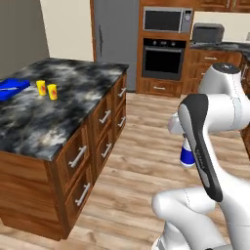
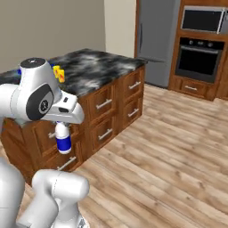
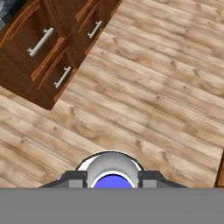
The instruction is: Place the drinks on the dining counter in a tight cluster.
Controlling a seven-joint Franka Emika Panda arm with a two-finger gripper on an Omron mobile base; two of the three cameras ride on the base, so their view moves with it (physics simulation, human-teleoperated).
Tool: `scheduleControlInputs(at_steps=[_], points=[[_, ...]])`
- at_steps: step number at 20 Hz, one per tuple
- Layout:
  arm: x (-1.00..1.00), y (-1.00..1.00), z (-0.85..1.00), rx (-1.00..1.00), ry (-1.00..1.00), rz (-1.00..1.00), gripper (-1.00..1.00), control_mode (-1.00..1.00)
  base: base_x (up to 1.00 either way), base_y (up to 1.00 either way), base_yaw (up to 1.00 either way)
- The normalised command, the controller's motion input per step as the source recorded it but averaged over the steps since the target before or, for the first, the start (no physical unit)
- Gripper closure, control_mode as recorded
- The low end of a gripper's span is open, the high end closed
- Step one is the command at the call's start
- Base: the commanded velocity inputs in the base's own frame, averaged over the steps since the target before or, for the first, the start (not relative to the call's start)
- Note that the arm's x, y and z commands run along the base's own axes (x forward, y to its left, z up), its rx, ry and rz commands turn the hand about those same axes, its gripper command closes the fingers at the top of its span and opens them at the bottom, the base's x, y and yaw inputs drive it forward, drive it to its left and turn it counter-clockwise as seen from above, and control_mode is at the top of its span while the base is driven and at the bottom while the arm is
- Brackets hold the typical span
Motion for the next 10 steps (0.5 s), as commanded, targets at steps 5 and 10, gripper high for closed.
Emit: scheduleControlInputs(at_steps=[5,10], points=[[0.00,0.00,0.00,0.00,0.00,0.00,1.00,1.00,0.60,0.33,0.27],[0.00,0.00,0.00,0.00,0.00,0.00,1.00,1.00,0.84,1.00,-0.22]])
